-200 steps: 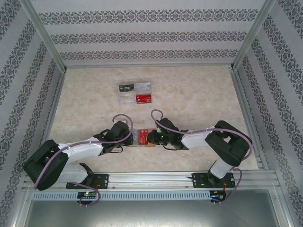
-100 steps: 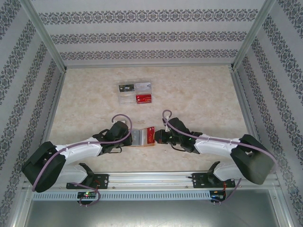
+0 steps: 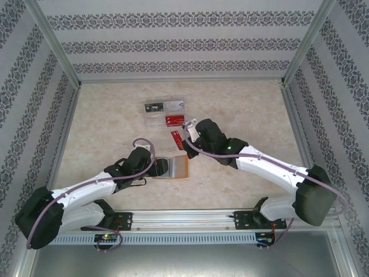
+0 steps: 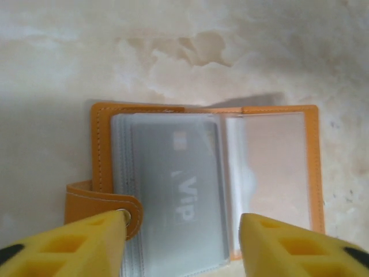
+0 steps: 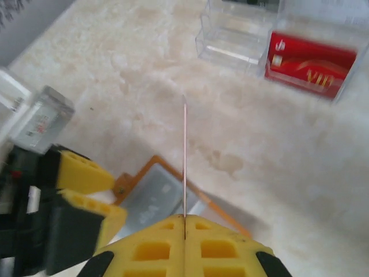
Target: Take the credit cards out of the card holder
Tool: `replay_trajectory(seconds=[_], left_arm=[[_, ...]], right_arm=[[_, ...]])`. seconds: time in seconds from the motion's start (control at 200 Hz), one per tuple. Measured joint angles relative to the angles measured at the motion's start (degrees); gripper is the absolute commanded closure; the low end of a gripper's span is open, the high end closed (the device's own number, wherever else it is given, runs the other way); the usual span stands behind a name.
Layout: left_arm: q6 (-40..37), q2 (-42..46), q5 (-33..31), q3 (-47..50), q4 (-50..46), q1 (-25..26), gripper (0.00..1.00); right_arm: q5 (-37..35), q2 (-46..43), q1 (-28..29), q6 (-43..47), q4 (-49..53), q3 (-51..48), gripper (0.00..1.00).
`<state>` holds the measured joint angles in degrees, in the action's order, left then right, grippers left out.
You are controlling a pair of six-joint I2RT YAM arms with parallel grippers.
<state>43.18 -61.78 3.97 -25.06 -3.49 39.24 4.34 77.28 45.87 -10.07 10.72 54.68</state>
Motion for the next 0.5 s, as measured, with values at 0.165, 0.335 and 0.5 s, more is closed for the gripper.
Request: replay_trajectory(seconds=[0.165,0.335,0.5], left_arm=[[-0.81,4.48,0.28,0.42,-1.22,0.00,0.00],[-0.98,10.67,-0.59,1.07,-4.83,0.00,0.00],[-0.79,18.32,-3.37,2.34,-9.27,0.00,0.00]], right_arm=[[-3.98,6.21,0.02,13.64,3.02,6.56,1.00],[-10.29,14.01,0.00,27.28,4.57,15.26,1.00],[-15.08,20.72,-0.02,40.17,4.57,19.65,1.00]])
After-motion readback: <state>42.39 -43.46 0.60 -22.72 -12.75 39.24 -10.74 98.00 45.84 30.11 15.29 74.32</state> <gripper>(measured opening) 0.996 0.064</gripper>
